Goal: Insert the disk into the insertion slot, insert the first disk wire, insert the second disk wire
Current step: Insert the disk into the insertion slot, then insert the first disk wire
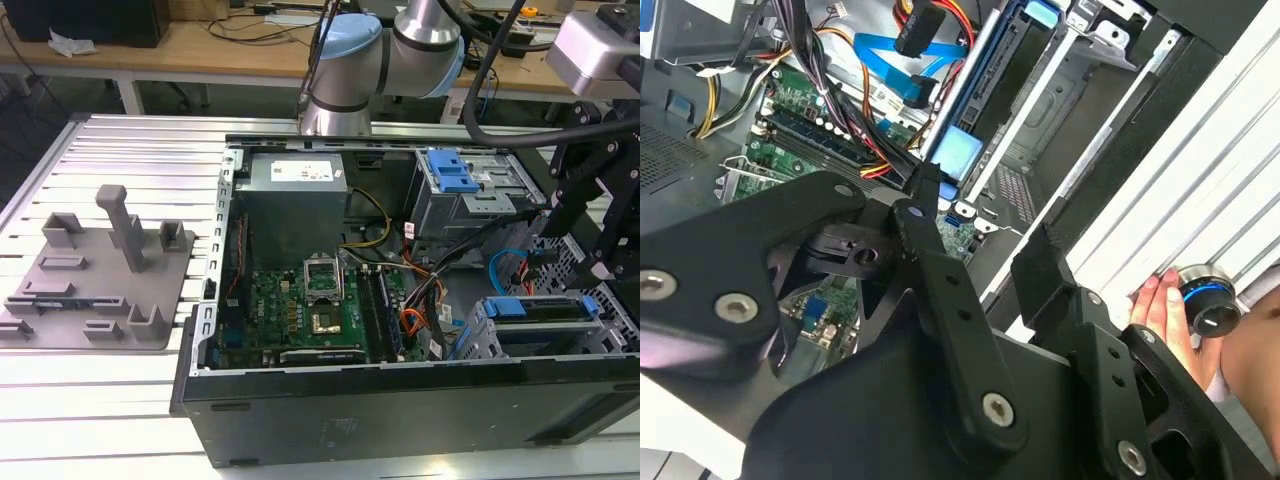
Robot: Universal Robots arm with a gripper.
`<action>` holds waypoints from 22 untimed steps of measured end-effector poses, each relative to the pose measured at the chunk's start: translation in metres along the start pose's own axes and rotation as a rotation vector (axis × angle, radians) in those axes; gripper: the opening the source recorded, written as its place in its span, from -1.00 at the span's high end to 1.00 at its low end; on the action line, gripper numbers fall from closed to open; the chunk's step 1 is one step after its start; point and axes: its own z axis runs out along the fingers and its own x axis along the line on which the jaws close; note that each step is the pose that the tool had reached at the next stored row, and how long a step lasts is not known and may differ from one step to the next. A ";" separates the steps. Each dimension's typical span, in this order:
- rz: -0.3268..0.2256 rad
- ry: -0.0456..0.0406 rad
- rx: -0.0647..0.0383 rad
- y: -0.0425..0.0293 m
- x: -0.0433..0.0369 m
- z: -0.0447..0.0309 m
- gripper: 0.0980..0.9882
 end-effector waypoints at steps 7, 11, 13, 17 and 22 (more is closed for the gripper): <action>0.000 0.0022 0.000 0.0000 0.0000 0.0000 -0.05; 0.000 0.0032 0.000 0.0000 0.0000 0.0000 -0.05; 0.000 0.0039 0.000 0.0000 0.0000 0.0000 -0.05; 0.000 0.0049 0.000 0.0000 0.0000 0.0000 -0.05; 0.002 0.1069 0.012 0.0006 -0.0026 0.0001 -0.05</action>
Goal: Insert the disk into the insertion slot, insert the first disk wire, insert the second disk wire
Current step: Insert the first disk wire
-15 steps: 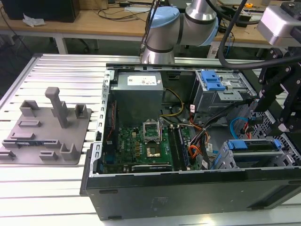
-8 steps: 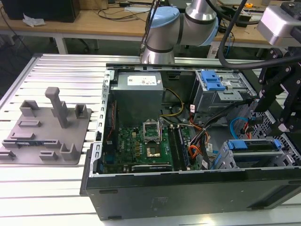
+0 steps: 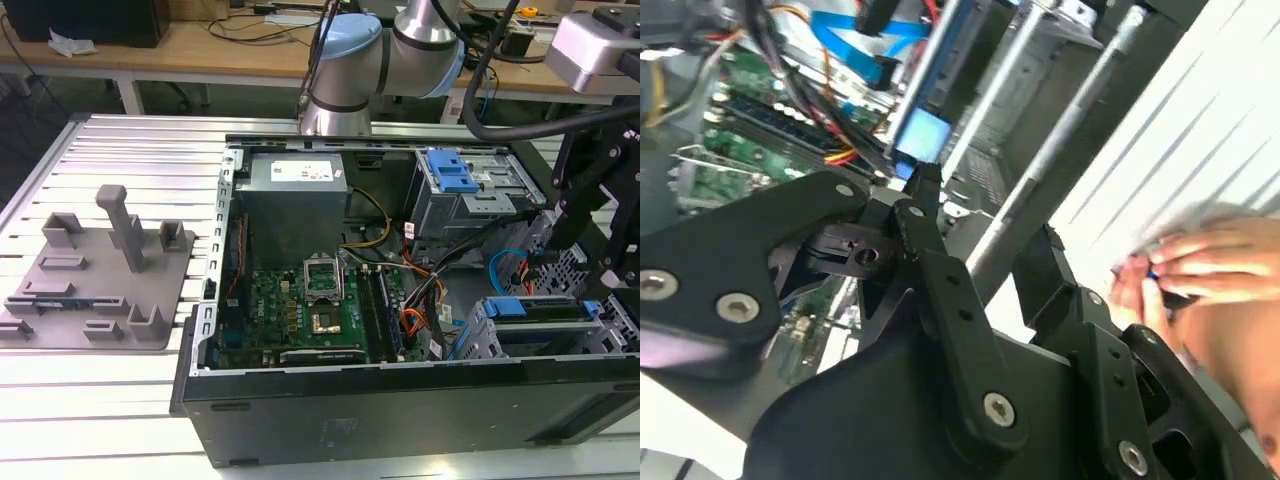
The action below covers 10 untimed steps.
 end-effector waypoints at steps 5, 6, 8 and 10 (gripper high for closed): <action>0.034 0.0699 0.006 0.0002 -0.0029 0.0014 -0.05; 0.034 0.1080 0.007 0.0002 -0.0098 0.0011 -0.05; 0.033 0.1516 0.008 0.0003 -0.0307 0.0005 -0.05; 0.033 0.1562 0.008 0.0004 -0.0396 0.0003 -0.05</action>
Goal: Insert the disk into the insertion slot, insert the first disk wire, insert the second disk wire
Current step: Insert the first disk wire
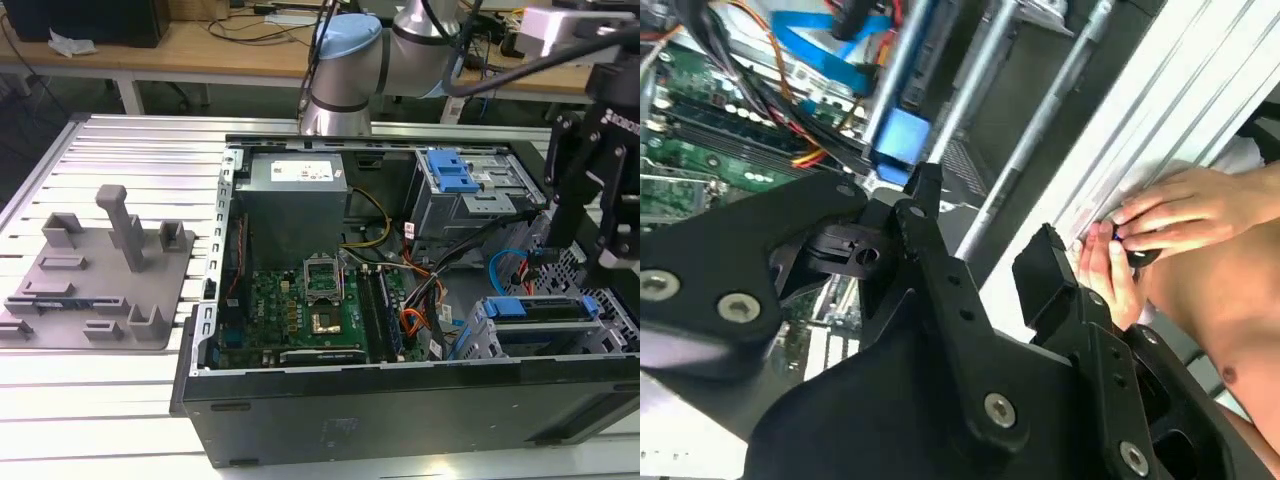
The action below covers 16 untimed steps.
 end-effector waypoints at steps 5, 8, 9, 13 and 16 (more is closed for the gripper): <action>0.000 0.0128 0.001 -0.0085 -0.0220 -0.0023 -0.05; -0.001 0.0159 0.001 -0.0179 -0.0257 -0.0018 -0.05; -0.001 0.0206 0.001 -0.0202 -0.0271 -0.0012 -0.05; 0.066 0.0230 -0.010 -0.0202 -0.0285 0.0011 -0.05; 0.066 0.0431 -0.008 -0.0196 -0.0462 -0.0012 -0.05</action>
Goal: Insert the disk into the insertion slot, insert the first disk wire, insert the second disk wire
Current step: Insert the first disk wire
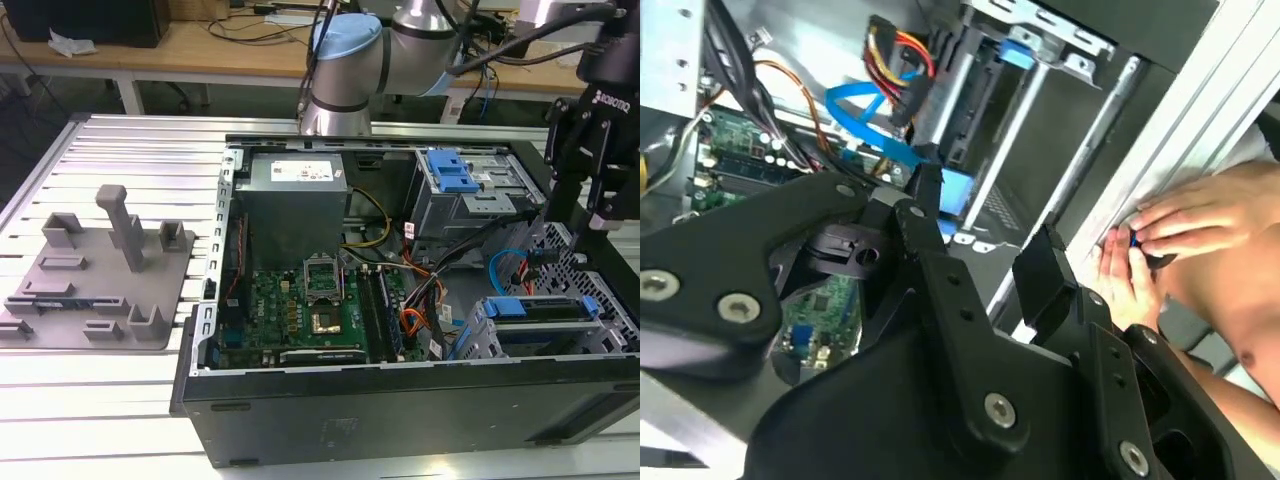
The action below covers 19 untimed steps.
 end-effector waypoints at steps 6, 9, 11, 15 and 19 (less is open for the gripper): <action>-0.009 0.0804 0.011 0.0002 -0.0206 0.0004 -0.05; -0.015 0.1011 0.015 -0.0008 -0.0237 0.0021 -0.05; -0.021 0.1185 0.019 -0.0018 -0.0267 0.0037 -0.05; -0.032 0.1595 0.026 -0.0050 -0.0335 0.0077 -0.05; -0.037 0.1892 0.031 -0.0058 -0.0438 0.0096 -0.01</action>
